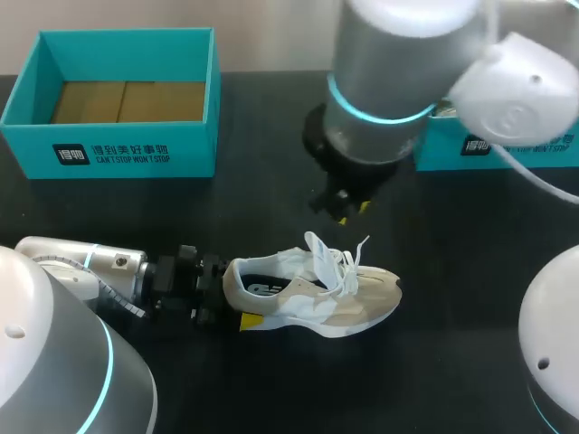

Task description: Take the shoe out of the shoebox, open the shoe tongue, remove and reinsert the insole, then place the shoe into the shoebox

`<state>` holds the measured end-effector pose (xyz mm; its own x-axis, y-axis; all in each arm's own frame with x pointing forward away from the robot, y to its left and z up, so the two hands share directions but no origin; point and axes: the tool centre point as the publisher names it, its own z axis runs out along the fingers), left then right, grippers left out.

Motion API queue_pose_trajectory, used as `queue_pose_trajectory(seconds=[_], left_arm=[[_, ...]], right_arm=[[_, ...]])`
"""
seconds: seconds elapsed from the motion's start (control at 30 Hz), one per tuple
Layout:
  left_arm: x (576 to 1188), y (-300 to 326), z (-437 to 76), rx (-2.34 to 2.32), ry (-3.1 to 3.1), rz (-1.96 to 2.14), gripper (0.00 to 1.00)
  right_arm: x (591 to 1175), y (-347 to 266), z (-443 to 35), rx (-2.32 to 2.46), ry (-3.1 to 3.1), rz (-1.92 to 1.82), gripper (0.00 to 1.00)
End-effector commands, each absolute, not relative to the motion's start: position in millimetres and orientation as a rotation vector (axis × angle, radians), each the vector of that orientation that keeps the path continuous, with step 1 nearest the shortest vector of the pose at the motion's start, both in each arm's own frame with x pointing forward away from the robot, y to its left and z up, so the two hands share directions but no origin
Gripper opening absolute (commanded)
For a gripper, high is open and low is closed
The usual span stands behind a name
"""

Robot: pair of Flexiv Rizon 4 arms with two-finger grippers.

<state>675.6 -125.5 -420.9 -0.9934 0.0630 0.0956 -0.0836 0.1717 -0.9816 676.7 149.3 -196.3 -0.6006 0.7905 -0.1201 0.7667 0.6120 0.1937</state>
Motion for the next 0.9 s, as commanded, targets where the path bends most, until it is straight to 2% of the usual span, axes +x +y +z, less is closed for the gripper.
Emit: queue_pose_trajectory(seconds=[0.03,0.43,0.87,0.9], left_arm=[[676,-128,-425,0.022,-2.316,1.952,0.0],[676,-128,-425,0.022,-2.316,1.952,0.0],[676,-128,-425,0.022,-2.316,1.952,0.0],[676,-128,-425,0.022,-2.316,1.952,0.0]], right_arm=[[680,174,-197,1.16,2.492,-0.099,0.0],[666,212,-190,0.7,2.828,0.015,0.0],[666,212,-190,0.7,2.828,0.015,0.0],[664,222,-191,0.584,2.818,0.021,0.0]])
